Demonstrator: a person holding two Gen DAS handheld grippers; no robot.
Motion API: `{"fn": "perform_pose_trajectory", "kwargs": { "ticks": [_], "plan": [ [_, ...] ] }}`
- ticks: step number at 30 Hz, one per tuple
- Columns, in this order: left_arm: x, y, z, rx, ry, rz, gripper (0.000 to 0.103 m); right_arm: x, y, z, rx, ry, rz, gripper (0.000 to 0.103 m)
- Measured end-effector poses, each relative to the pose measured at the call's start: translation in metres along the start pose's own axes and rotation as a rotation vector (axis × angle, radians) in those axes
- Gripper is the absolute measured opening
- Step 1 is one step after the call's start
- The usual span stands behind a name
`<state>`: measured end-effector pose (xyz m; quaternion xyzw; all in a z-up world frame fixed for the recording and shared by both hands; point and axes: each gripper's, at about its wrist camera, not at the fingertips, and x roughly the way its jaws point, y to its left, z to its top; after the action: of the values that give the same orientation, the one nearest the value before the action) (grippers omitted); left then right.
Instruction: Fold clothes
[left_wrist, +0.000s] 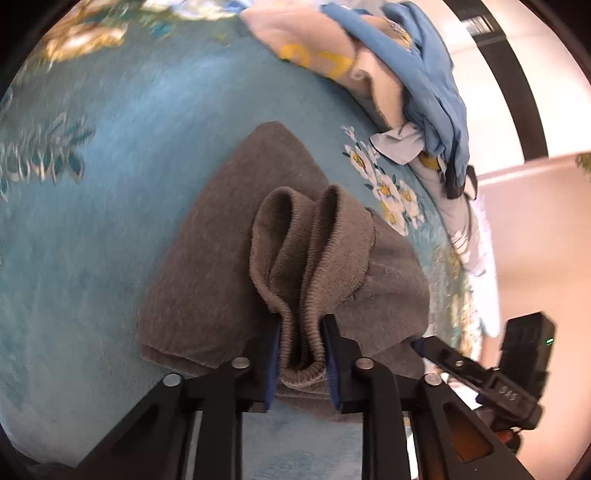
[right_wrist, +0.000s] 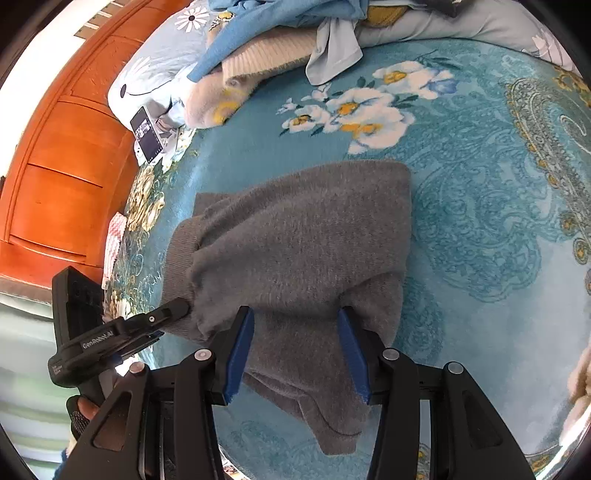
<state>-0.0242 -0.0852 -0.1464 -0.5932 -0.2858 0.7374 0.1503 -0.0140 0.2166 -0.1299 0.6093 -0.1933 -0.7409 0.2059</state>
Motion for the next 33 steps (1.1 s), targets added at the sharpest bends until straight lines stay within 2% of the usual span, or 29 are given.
{"fn": "perform_pose_trajectory", "kwargs": {
  "ticks": [4, 9, 11, 17, 20, 29, 33],
  "plan": [
    [-0.020, -0.015, 0.006, 0.055, -0.062, -0.001, 0.014, -0.015, -0.003, 0.000, 0.003, -0.029, 0.004, 0.049],
    [-0.071, -0.029, 0.031, 0.096, -0.182, -0.078, 0.013, -0.041, -0.005, 0.004, 0.000, -0.086, 0.020, 0.049],
    [-0.079, -0.024, 0.036, 0.101, -0.204, -0.042, 0.013, -0.042, -0.003, 0.004, -0.005, -0.086, 0.024, 0.049],
    [-0.042, 0.048, 0.025, -0.077, -0.101, 0.064, 0.013, -0.030, 0.004, 0.001, -0.015, -0.055, 0.039, 0.049],
    [-0.021, 0.065, 0.014, -0.128, -0.062, 0.089, 0.013, -0.023, 0.009, -0.001, -0.030, -0.035, 0.043, 0.049],
    [-0.052, 0.043, 0.011, -0.066, -0.167, 0.075, 0.013, -0.021, 0.023, 0.007, -0.095, -0.044, 0.049, 0.049],
    [-0.048, 0.051, 0.012, -0.102, -0.162, 0.080, 0.013, -0.010, 0.027, 0.021, -0.129, -0.054, 0.028, 0.049]
  ]
}}
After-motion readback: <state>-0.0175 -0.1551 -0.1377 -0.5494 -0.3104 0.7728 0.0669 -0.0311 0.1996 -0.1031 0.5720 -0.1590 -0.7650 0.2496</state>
